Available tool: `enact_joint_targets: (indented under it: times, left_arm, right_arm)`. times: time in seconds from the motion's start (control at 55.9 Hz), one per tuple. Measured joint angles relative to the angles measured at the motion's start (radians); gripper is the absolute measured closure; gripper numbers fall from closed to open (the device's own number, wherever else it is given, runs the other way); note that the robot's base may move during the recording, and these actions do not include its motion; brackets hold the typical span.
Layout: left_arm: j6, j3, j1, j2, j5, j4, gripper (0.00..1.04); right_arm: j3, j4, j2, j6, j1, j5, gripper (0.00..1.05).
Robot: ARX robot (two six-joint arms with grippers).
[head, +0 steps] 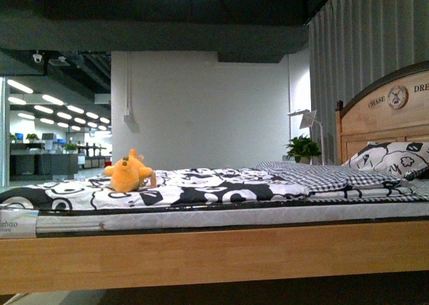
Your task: Put away toys
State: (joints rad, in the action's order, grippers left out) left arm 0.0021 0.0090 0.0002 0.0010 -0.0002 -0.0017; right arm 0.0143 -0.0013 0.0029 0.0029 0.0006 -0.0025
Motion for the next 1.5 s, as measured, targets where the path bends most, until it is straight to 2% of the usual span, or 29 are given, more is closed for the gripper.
enact_joint_targets:
  times: [1.504]
  left_arm:
    - [0.0,0.0,0.0,0.0,0.0,0.0,0.06]
  right_arm:
    - [0.0,0.0,0.0,0.0,0.0,0.0,0.07]
